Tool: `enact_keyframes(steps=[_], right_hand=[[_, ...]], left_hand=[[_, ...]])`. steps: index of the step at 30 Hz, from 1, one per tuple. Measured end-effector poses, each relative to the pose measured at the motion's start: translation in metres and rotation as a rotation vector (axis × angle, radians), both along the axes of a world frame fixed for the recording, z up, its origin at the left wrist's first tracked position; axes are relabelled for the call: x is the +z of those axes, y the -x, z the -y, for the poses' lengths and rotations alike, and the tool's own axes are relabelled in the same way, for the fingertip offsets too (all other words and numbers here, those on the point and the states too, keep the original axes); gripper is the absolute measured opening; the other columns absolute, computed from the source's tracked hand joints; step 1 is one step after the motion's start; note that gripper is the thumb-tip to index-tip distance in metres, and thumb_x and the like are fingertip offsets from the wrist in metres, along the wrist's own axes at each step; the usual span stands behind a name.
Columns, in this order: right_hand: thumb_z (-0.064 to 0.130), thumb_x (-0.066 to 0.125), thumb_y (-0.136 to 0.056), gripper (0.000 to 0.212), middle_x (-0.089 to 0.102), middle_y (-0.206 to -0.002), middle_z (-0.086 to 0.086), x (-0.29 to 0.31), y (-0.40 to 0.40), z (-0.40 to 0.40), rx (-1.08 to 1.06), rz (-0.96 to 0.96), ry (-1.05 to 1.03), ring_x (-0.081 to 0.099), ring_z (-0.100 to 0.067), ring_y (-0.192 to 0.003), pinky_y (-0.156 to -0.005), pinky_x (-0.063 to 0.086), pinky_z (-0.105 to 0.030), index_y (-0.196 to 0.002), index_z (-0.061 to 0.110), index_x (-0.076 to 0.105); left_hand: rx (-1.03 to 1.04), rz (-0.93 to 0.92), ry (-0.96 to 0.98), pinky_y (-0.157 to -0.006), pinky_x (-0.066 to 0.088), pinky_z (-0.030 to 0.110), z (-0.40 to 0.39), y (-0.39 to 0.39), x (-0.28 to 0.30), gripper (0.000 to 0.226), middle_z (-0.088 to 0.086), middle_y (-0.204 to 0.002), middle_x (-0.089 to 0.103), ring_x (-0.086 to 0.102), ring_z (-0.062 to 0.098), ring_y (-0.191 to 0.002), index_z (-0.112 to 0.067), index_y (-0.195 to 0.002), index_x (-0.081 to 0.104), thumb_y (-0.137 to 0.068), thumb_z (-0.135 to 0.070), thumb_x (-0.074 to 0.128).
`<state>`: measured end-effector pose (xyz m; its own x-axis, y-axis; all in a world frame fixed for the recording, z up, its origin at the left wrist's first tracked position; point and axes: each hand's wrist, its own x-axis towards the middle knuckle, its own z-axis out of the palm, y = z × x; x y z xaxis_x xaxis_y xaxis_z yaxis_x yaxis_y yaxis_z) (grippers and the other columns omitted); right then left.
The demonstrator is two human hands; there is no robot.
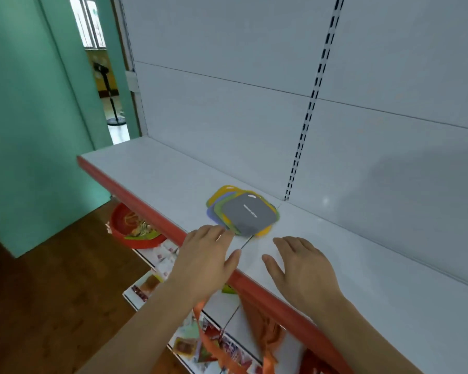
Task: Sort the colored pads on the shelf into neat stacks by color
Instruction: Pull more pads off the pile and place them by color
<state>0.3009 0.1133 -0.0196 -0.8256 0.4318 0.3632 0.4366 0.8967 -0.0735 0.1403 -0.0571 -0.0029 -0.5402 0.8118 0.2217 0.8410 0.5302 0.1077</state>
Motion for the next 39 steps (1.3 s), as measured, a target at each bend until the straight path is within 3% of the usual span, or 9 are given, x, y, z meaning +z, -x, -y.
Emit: enact_keyframes(steps=[7, 10, 18, 22, 27, 30, 34, 37, 39], right_hand=[[0.057, 0.039, -0.1, 0.056, 0.072, -0.119, -0.003, -0.002, 0.049, 0.006, -0.181, 0.061, 0.036, 0.066, -0.028, -0.112, -0.088, 0.058, -0.044, -0.127, 0.017, 0.067], [0.056, 0.04, -0.1, 0.05, 0.072, -0.115, -0.003, -0.002, 0.07, -0.002, -0.24, 0.039, 0.058, 0.065, -0.029, -0.108, -0.085, 0.057, -0.044, -0.118, 0.017, 0.068], [0.059, 0.036, -0.096, 0.052, 0.069, -0.114, 0.004, -0.01, 0.102, -0.027, -0.388, 0.02, 0.099, 0.063, -0.027, -0.11, -0.086, 0.055, -0.042, -0.116, 0.021, 0.066], [0.059, 0.039, -0.097, 0.051, 0.07, -0.115, 0.003, -0.012, 0.11, -0.027, -0.481, 0.002, 0.117, 0.063, -0.028, -0.11, -0.086, 0.055, -0.044, -0.117, 0.021, 0.067], [0.057, 0.046, -0.097, 0.048, 0.071, -0.115, 0.001, -0.011, 0.115, -0.015, -0.6, -0.025, 0.129, 0.064, -0.03, -0.108, -0.084, 0.056, -0.044, -0.12, 0.021, 0.068], [0.056, 0.047, -0.097, 0.045, 0.071, -0.111, 0.001, -0.014, 0.113, 0.002, -0.659, -0.026, 0.106, 0.064, -0.031, -0.104, -0.081, 0.056, -0.044, -0.116, 0.021, 0.068], [0.052, 0.051, -0.098, 0.039, 0.072, -0.108, 0.0, -0.017, 0.112, 0.018, -0.714, -0.056, 0.106, 0.066, -0.033, -0.1, -0.077, 0.057, -0.044, -0.113, 0.021, 0.069], [0.055, 0.046, -0.101, 0.045, 0.072, -0.115, 0.001, -0.021, 0.108, 0.025, -0.706, -0.042, 0.108, 0.065, -0.03, -0.106, -0.082, 0.057, -0.044, -0.121, 0.021, 0.068], [0.057, 0.044, -0.101, 0.05, 0.07, -0.122, 0.001, -0.018, 0.108, 0.023, -0.686, -0.029, 0.134, 0.064, -0.029, -0.112, -0.088, 0.057, -0.044, -0.127, 0.021, 0.066]], left_hand=[[-0.154, 0.042, -0.065, -0.086, 0.057, 0.046, -0.033, 0.079, -0.002, 0.051, 0.002, -0.115, 0.073, 0.067, 0.031, -0.107, -0.017, -0.125, 0.069, -0.095, -0.051, 0.044], [-0.196, 0.04, -0.046, -0.081, 0.058, 0.046, -0.057, 0.102, -0.006, 0.054, 0.005, -0.113, 0.073, 0.068, 0.034, -0.105, -0.015, -0.122, 0.071, -0.093, -0.053, 0.044], [-0.133, 0.149, 0.106, -0.106, 0.046, 0.04, -0.099, 0.129, -0.002, 0.071, 0.004, -0.153, 0.047, 0.048, 0.03, -0.134, -0.017, -0.149, 0.049, -0.097, -0.065, 0.053], [-0.111, 0.311, 0.065, -0.101, 0.046, 0.036, -0.107, 0.129, 0.001, 0.064, 0.005, -0.139, 0.06, 0.057, 0.028, -0.127, -0.013, -0.134, 0.054, -0.093, -0.061, 0.064], [-0.12, 0.431, 0.076, -0.092, 0.051, 0.039, -0.114, 0.148, 0.004, 0.079, 0.006, -0.135, 0.061, 0.062, 0.03, -0.122, -0.014, -0.137, 0.05, -0.083, -0.067, 0.074], [-0.174, 0.499, 0.077, -0.077, 0.044, 0.033, -0.115, 0.151, 0.006, 0.065, 0.002, -0.124, 0.068, 0.067, 0.029, -0.114, -0.016, -0.128, 0.056, -0.085, -0.06, 0.075], [-0.305, 0.476, -0.027, -0.072, 0.038, 0.032, -0.111, 0.159, 0.012, 0.018, 0.0, -0.1, 0.067, 0.066, 0.031, -0.1, -0.021, -0.095, 0.054, -0.098, -0.036, 0.064], [-0.294, 0.609, -0.162, -0.066, 0.034, 0.036, -0.106, 0.194, 0.011, 0.031, -0.005, -0.073, 0.051, 0.052, 0.031, -0.077, -0.023, -0.076, 0.037, -0.096, -0.022, 0.062], [-0.22, 0.688, -0.275, -0.065, 0.034, 0.037, -0.107, 0.227, 0.009, 0.028, -0.005, -0.07, 0.052, 0.052, 0.032, -0.075, -0.021, -0.078, 0.042, -0.096, -0.016, 0.062]])
